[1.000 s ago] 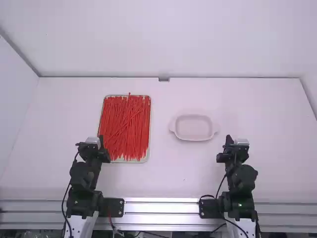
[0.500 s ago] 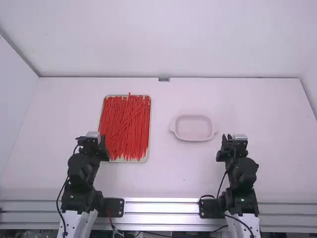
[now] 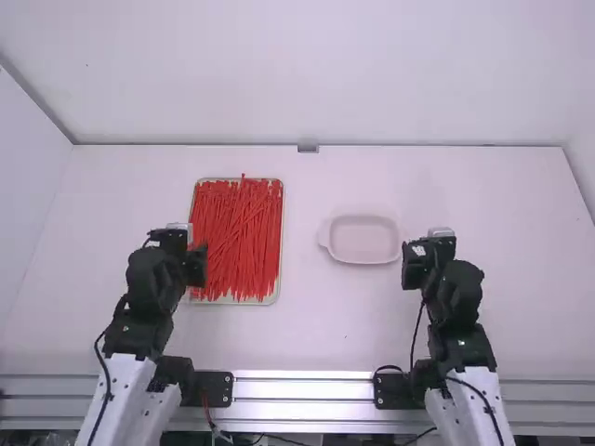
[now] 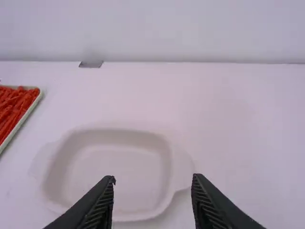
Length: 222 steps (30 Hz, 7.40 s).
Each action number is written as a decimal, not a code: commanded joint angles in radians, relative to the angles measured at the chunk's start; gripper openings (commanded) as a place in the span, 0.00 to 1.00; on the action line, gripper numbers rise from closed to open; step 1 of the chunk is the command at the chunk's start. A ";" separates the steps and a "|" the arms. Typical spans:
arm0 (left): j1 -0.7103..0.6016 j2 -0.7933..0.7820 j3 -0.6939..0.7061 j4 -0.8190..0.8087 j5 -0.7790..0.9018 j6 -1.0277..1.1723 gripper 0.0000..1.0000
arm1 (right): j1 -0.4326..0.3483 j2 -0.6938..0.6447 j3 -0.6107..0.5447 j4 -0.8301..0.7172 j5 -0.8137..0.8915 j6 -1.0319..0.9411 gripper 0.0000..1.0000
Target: Fasten the cable tie
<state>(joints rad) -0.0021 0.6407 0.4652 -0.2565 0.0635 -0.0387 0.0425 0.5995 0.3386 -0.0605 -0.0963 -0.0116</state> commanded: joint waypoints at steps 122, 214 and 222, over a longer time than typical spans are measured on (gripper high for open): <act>-0.015 1.211 0.869 -0.082 0.156 0.014 0.99 | 0.231 0.775 0.467 0.128 -0.402 -0.014 1.00; -0.077 1.357 0.780 0.119 0.024 -0.025 0.38 | 0.239 0.775 0.466 0.079 -0.375 -0.023 1.00; -0.077 1.357 0.752 0.145 0.025 -0.024 0.38 | 0.231 0.775 0.466 0.078 -0.375 -0.023 1.00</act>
<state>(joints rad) -0.0776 1.9919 1.2289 -0.1146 0.0917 -0.0597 0.2775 1.3697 0.7792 0.0162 -0.4686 -0.0326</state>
